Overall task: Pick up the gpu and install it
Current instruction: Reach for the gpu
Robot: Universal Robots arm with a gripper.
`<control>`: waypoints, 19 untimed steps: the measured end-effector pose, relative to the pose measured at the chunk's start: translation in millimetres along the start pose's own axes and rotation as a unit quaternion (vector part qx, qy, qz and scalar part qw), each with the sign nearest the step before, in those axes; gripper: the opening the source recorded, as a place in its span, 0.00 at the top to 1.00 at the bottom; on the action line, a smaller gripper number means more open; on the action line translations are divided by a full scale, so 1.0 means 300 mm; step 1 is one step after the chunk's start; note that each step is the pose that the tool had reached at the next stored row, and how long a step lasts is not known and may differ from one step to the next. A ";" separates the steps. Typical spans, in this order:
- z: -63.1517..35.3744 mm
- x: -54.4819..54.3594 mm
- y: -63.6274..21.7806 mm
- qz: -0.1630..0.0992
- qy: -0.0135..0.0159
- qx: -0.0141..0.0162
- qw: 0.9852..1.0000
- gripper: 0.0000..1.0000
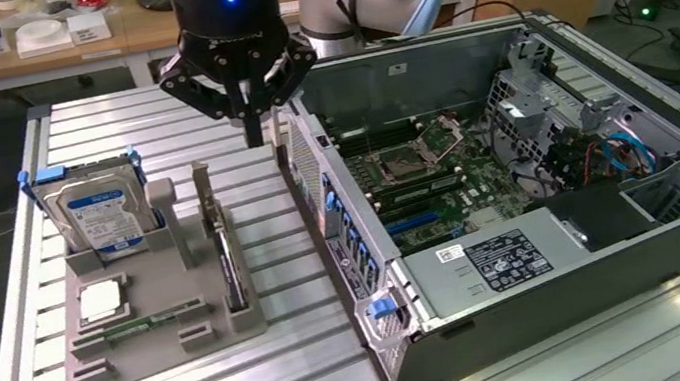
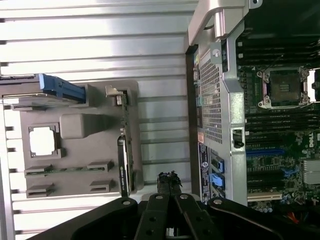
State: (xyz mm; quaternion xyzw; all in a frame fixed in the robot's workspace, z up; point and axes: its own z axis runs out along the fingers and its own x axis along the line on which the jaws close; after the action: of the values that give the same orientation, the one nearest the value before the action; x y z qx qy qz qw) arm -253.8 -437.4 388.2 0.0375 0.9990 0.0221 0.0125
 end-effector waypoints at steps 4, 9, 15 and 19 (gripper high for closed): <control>0.000 0.013 -0.007 0.000 0.000 0.000 1.000 0.89; 0.001 0.029 -0.015 0.000 0.000 0.000 1.000 0.89; 0.001 0.052 -0.028 0.000 0.000 0.000 1.000 0.89; 0.001 0.065 -0.036 0.000 0.000 0.000 1.000 0.89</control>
State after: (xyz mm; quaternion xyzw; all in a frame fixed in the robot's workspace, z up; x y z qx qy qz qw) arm -274.1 -446.7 386.8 0.0374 0.9990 0.0221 0.0125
